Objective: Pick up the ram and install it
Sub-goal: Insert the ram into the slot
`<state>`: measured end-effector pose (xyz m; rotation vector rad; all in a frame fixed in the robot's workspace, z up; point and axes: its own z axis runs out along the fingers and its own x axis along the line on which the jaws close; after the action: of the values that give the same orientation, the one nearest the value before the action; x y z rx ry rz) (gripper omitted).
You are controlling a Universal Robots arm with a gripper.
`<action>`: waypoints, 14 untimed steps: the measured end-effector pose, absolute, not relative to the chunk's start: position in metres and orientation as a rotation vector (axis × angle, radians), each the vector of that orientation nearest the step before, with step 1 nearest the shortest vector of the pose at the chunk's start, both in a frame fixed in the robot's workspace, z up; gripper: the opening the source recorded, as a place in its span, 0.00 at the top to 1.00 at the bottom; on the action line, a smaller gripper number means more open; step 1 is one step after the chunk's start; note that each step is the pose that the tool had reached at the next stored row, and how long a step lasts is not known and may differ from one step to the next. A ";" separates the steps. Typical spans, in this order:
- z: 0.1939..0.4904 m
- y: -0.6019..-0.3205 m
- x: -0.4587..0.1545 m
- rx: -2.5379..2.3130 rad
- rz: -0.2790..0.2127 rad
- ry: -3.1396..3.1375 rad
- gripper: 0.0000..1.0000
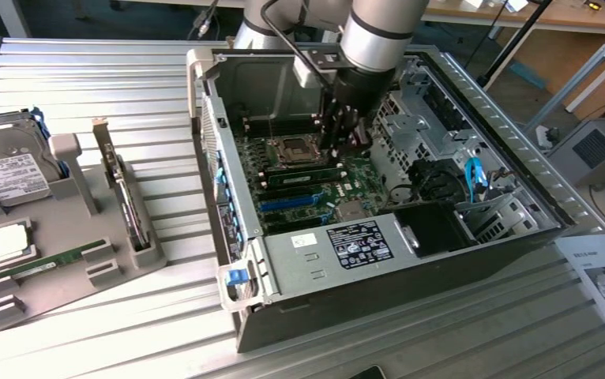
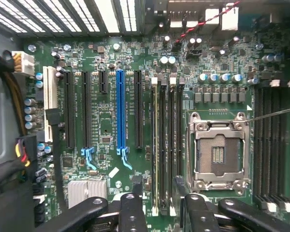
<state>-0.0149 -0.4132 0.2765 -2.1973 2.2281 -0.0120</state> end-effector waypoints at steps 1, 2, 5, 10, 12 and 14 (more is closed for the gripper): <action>0.278 -0.413 -0.015 -2.197 -0.012 2.228 0.62; 0.281 -0.413 -0.015 -2.197 -0.012 2.228 0.62; 0.295 -0.413 -0.015 -2.197 -0.012 2.228 0.62; 0.319 -0.413 -0.015 -2.197 -0.012 2.228 0.62; 0.331 -0.413 -0.015 -2.197 -0.012 2.228 0.62; 0.342 -0.413 -0.015 -2.197 -0.012 2.228 0.62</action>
<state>-0.0149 -0.4132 0.3421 -2.1973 2.2280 -0.0120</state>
